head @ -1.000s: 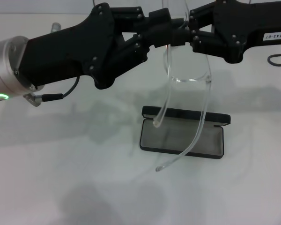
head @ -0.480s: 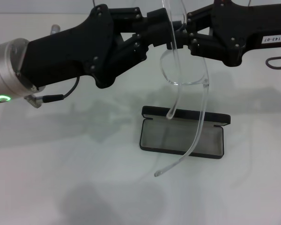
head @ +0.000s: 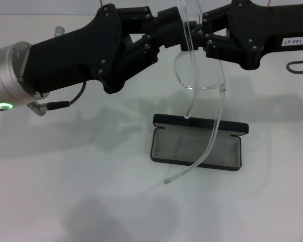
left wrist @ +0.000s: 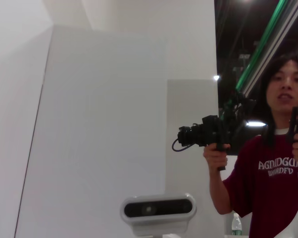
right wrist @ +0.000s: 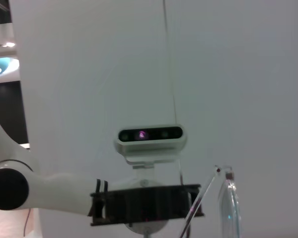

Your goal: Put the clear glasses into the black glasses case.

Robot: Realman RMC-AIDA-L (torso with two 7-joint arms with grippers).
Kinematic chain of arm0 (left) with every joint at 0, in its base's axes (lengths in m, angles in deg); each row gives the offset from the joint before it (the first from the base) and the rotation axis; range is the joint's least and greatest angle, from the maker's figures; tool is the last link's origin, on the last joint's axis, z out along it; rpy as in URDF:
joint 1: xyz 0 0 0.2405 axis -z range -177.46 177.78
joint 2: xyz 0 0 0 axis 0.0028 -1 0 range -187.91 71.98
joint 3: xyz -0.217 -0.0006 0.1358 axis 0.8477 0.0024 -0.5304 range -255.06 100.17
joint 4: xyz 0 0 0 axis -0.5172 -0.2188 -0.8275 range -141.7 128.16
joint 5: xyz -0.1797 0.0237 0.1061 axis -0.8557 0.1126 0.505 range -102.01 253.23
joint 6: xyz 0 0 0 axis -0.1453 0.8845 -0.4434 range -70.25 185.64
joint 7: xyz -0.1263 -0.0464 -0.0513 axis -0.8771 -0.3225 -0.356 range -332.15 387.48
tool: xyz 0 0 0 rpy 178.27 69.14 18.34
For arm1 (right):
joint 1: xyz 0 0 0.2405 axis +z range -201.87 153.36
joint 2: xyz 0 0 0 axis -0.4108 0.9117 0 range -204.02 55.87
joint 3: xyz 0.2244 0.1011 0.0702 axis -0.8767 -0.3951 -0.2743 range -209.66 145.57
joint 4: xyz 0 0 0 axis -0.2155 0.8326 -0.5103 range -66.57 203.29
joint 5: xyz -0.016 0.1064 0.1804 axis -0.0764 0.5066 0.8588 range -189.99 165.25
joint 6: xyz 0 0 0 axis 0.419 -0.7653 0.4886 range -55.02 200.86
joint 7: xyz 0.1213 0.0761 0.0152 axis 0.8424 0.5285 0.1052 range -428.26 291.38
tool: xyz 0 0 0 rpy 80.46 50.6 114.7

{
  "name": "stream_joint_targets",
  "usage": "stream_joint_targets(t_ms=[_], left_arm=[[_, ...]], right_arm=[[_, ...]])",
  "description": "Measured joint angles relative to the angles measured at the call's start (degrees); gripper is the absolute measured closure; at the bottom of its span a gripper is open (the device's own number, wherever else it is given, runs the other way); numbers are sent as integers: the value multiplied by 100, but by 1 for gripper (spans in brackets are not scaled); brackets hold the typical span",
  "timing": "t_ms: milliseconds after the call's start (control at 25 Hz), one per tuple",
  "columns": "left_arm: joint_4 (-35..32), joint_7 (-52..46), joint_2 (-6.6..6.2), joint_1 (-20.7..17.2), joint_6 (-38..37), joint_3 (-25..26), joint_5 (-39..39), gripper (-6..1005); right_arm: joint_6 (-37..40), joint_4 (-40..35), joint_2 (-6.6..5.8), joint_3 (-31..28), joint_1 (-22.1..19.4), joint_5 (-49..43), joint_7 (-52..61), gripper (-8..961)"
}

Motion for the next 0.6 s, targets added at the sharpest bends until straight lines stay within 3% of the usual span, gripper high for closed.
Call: stream_joint_targets(t_ms=[600], left_arm=[[76, 223, 26, 1, 203, -37, -9, 850]], right_arm=[[-165, 98, 16, 252, 31, 180, -135, 835]])
